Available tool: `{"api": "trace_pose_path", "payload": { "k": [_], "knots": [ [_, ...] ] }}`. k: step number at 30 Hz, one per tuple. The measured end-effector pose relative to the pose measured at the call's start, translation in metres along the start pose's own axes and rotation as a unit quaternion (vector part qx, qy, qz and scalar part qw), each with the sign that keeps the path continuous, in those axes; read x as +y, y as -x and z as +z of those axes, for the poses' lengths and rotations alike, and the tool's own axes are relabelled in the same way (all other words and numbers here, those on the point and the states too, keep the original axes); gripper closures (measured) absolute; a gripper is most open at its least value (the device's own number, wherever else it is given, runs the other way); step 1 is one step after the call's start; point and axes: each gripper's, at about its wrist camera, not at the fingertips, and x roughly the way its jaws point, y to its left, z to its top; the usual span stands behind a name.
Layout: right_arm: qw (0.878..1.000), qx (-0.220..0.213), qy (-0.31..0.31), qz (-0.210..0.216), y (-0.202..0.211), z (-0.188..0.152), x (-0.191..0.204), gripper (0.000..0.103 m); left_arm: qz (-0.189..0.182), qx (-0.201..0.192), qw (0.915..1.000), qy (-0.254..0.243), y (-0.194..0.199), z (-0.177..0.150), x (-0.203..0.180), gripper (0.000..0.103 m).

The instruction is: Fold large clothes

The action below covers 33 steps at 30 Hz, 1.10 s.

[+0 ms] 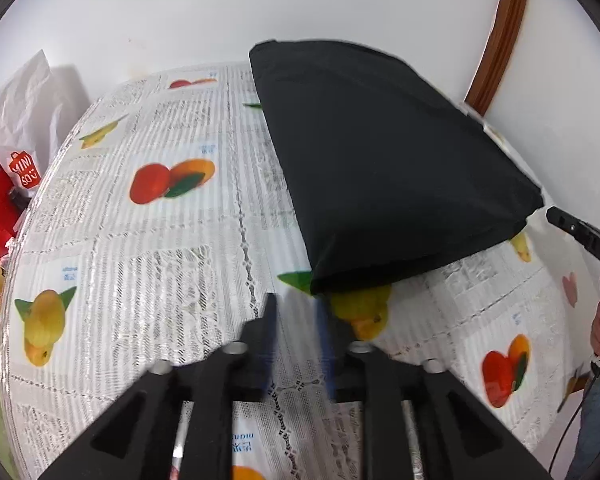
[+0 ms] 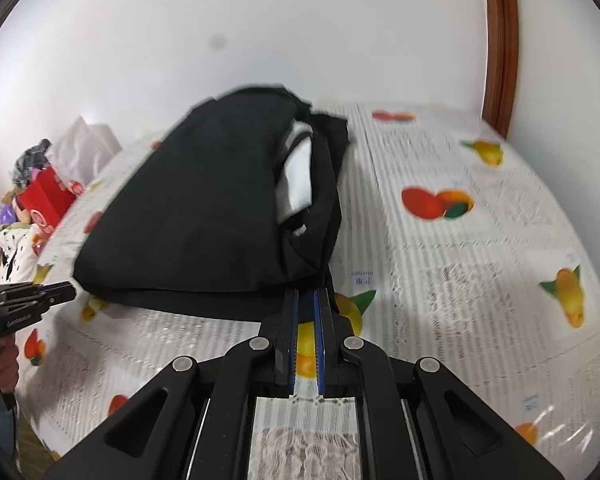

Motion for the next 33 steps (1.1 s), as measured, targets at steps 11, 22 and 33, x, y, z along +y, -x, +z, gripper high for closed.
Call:
{"api": "trace_pose_path", "payload": {
  "k": [11, 22, 33],
  "knots": [
    [0.999, 0.002, -0.034, 0.020, -0.040, 0.038, 0.000, 0.086, -0.035, -0.031, 0.9989, 0.010, -0.004, 0.047, -0.010, 0.060],
    [1.000, 0.006, 0.007, 0.006, -0.032, 0.029, 0.006, 0.101, -0.037, -0.012, 0.9991, 0.015, -0.030, 0.058, -0.014, 0.059],
    [0.999, 0.025, -0.022, -0.034, -0.043, 0.029, 0.022, 0.093, -0.019, -0.018, 0.9994, 0.023, -0.021, 0.054, -0.016, 0.055]
  ]
}}
